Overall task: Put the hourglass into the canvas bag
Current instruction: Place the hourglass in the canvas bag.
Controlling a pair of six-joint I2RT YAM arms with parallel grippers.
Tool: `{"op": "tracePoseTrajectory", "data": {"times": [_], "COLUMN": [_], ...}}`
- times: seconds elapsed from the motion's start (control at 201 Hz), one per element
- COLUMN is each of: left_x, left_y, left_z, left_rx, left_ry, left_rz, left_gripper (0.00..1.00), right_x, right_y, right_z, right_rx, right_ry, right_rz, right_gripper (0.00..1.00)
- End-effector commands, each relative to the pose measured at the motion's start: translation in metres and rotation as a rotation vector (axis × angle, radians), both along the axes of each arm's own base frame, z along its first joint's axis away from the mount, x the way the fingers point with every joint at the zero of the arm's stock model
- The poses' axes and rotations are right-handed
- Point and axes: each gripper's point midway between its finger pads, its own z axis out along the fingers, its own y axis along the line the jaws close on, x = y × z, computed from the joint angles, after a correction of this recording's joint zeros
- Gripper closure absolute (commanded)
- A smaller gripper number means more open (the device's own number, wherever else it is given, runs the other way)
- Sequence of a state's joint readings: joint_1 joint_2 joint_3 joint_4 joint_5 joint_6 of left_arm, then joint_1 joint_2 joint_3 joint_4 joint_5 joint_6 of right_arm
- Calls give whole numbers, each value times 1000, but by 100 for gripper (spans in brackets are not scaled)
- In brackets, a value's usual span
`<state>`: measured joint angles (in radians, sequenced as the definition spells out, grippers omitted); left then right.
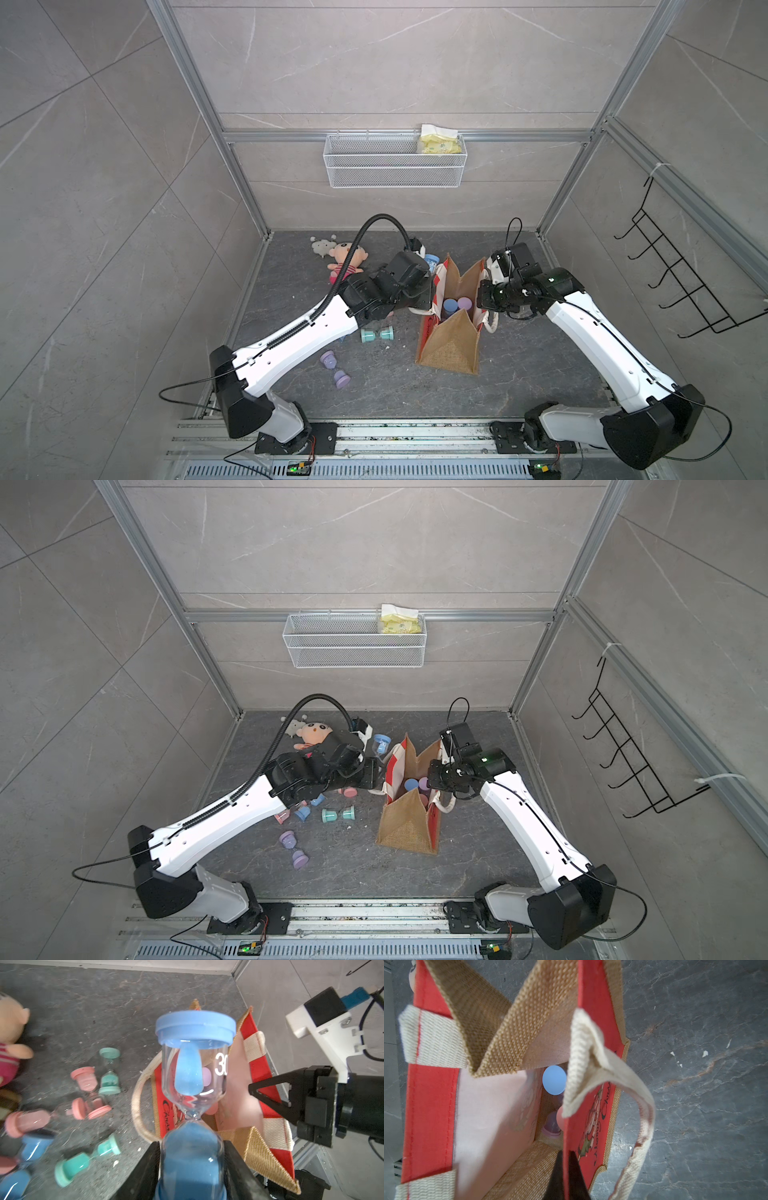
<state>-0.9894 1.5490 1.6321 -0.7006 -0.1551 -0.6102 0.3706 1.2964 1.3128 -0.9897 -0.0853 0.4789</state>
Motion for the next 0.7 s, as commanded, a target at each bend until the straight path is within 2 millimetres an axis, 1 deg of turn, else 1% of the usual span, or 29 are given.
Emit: {"op": "tracePoseTrajectory", "data": {"times": [0.0, 0.06, 0.11, 0.209, 0.264, 0.368, 0.478, 0.622, 0.697], "left_x": [-3, 1, 5, 13, 18, 19, 8, -2, -4], "left_y": [-41, -53, -61, -67, -64, -57, -52, -34, -26], "left_z": [27, 23, 13, -2, -12, -32, -51, -76, -83], "left_rx": [-77, -63, -32, 43, 79, 129, 155, 219, 253], "left_ry": [-49, -55, -51, -48, -46, -27, -9, 0, 3], "left_rz": [-153, -191, -208, -224, -206, -202, -248, -269, -281], "left_gripper": [100, 100, 100, 100, 100, 100, 100, 100, 100], "right_x": [6, 7, 6, 7, 6, 7, 8, 8, 10], "right_y": [-1, 1, 1, 0, 0, -2, -10, -18, -21], "right_z": [16, 17, 17, 17, 19, 21, 23, 30, 33], "right_rx": [31, 38, 41, 36, 38, 36, 3, -16, -34], "right_ry": [-73, -76, -75, -79, -85, -96, -88, -104, -113], "right_rz": [-30, -24, -23, -28, -27, -42, -80, -119, -129], "right_gripper": [100, 100, 100, 100, 100, 100, 100, 100, 100]}}
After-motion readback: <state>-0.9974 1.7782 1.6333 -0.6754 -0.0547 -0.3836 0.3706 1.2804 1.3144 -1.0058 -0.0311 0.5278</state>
